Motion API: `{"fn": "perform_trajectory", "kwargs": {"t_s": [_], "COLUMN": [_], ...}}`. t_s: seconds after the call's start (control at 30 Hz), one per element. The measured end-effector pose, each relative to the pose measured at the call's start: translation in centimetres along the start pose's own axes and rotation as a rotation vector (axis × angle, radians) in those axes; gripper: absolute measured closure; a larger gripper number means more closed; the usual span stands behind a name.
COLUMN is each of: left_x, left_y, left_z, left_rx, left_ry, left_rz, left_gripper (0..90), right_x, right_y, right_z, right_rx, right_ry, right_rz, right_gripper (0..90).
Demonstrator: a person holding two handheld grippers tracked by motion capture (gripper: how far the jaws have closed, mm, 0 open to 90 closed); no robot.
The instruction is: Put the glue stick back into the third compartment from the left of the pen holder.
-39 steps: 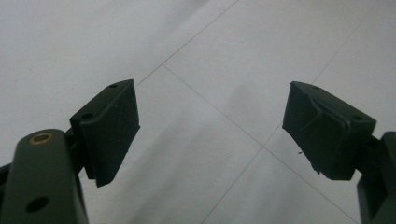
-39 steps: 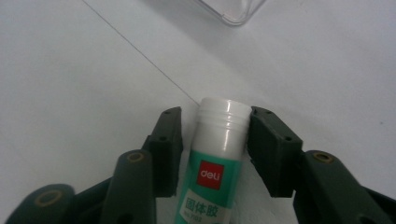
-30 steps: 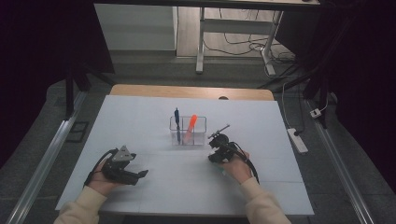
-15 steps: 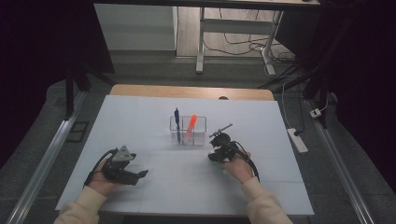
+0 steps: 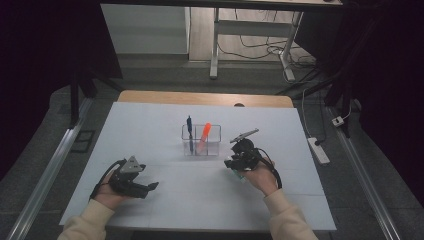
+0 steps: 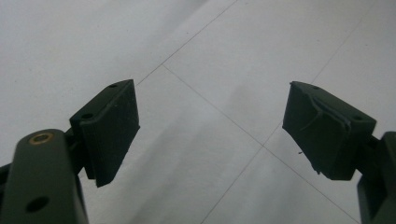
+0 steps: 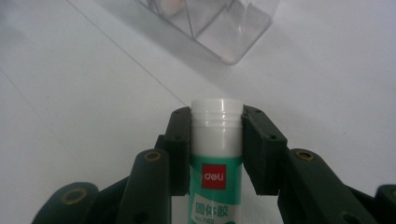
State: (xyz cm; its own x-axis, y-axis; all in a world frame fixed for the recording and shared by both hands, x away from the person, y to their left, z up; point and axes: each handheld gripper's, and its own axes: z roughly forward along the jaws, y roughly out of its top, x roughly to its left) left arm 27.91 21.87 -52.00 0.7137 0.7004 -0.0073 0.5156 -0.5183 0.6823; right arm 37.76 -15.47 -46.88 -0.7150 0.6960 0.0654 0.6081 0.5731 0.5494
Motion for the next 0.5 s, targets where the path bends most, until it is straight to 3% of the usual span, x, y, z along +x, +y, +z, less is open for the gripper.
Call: {"fn": "perform_trajectory", "kwargs": {"t_s": [0.5], "left_x": [0.0], "left_y": [0.0], "left_z": [0.0], "left_rx": [0.000], "left_ry": [0.001], "left_rz": [0.000], "left_gripper": [18.2], "right_x": [-0.8], "right_y": [0.0], "right_z": [-2.6], "right_rx": [-0.184], "right_ry": [0.031], "right_rz": [0.013], "right_gripper": [64.7]}}
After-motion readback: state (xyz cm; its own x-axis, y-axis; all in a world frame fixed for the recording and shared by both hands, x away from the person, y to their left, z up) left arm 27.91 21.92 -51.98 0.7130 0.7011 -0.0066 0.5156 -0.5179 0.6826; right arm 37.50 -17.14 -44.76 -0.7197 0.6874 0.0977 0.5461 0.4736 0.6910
